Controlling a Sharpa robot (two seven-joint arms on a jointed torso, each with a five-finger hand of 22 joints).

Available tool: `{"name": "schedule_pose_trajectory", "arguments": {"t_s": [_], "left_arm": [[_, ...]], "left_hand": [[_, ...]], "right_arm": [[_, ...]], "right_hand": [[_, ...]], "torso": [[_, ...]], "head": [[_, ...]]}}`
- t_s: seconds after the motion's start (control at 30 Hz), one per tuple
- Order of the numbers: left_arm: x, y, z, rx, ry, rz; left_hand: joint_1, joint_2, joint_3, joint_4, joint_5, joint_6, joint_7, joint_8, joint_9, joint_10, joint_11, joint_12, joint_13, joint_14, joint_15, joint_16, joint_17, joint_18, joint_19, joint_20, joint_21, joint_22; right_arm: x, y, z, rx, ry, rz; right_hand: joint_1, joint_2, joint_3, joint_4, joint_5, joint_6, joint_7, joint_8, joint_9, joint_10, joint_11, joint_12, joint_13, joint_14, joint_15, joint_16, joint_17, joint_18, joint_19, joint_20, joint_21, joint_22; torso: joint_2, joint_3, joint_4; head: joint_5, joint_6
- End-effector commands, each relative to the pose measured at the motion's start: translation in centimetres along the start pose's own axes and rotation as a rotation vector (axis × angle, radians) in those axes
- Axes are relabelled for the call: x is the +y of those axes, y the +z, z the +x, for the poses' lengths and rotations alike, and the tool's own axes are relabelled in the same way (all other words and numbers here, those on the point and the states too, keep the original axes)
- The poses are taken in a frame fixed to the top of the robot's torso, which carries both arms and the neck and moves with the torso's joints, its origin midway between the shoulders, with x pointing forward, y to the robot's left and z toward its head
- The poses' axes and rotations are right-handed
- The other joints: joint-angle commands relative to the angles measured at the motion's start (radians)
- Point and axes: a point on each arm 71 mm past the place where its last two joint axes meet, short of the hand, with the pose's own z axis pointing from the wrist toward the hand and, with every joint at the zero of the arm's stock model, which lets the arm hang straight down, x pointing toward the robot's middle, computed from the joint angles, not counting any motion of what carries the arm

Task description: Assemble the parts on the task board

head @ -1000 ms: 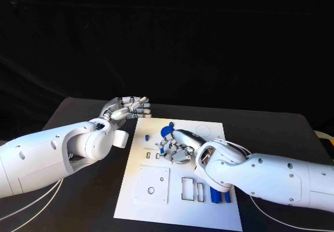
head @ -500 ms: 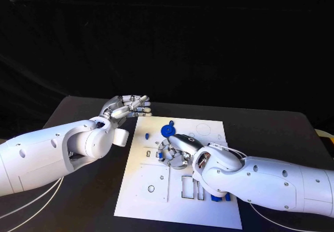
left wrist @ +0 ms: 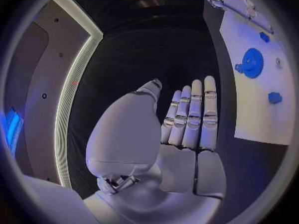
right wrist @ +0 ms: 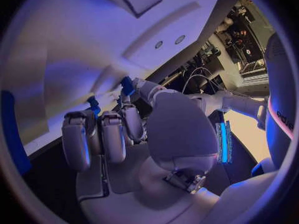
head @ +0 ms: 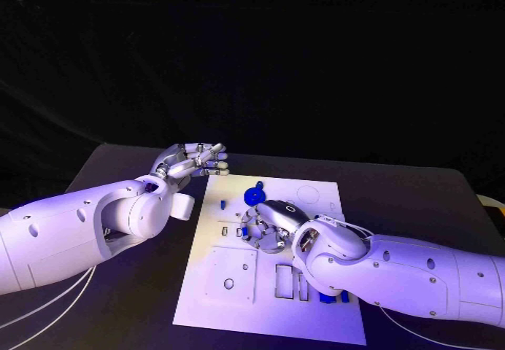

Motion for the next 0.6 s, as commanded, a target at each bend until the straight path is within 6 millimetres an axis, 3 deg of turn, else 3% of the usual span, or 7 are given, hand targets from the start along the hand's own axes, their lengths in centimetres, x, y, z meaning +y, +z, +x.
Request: {"name": "schedule_pose_trajectory", "arguments": {"t_s": [0.03, 0.6], "left_arm": [[-0.07, 0.0, 0.23, 0.021, -0.009, 0.004], [-0.06, -0.04, 0.15, 0.022, -0.007, 0.0]], "left_hand": [[0.008, 0.0, 0.006, 0.002, -0.002, 0.0, 0.003, -0.003, 0.001, -0.005, -0.001, -0.004, 0.0, -0.005, -0.001, -0.005, 0.001, 0.012, -0.001, 0.004, -0.001, -0.002], [0.006, 0.0, 0.005, 0.002, -0.002, 0.0, 0.004, -0.004, 0.001, -0.006, -0.001, -0.004, 0.0, -0.007, 0.0, -0.007, 0.002, 0.011, -0.002, 0.004, -0.001, -0.002]], "right_arm": [[-0.54, -0.06, 0.17, -0.006, -0.05, 0.025], [-0.68, 0.01, 0.33, 0.018, -0.052, 0.026]], "right_hand": [[0.003, -0.007, -0.001, -0.007, 0.004, 0.018, -0.009, 0.024, 0.022, 0.003, -0.005, -0.006, 0.016, 0.09, -0.007, -0.006, 0.188, -0.014, 0.067, -0.006, 0.004, 0.222], [-0.02, -0.045, -0.011, -0.013, 0.02, 0.015, -0.007, 0.028, 0.021, 0.003, -0.004, -0.008, 0.015, 0.089, -0.006, -0.007, 0.185, -0.015, 0.07, -0.006, 0.006, 0.225]], "torso": [[-0.001, 0.0, -0.0003], [-0.001, -0.0007, -0.0004]], "head": [[0.001, 0.001], [0.001, -0.002]]}}
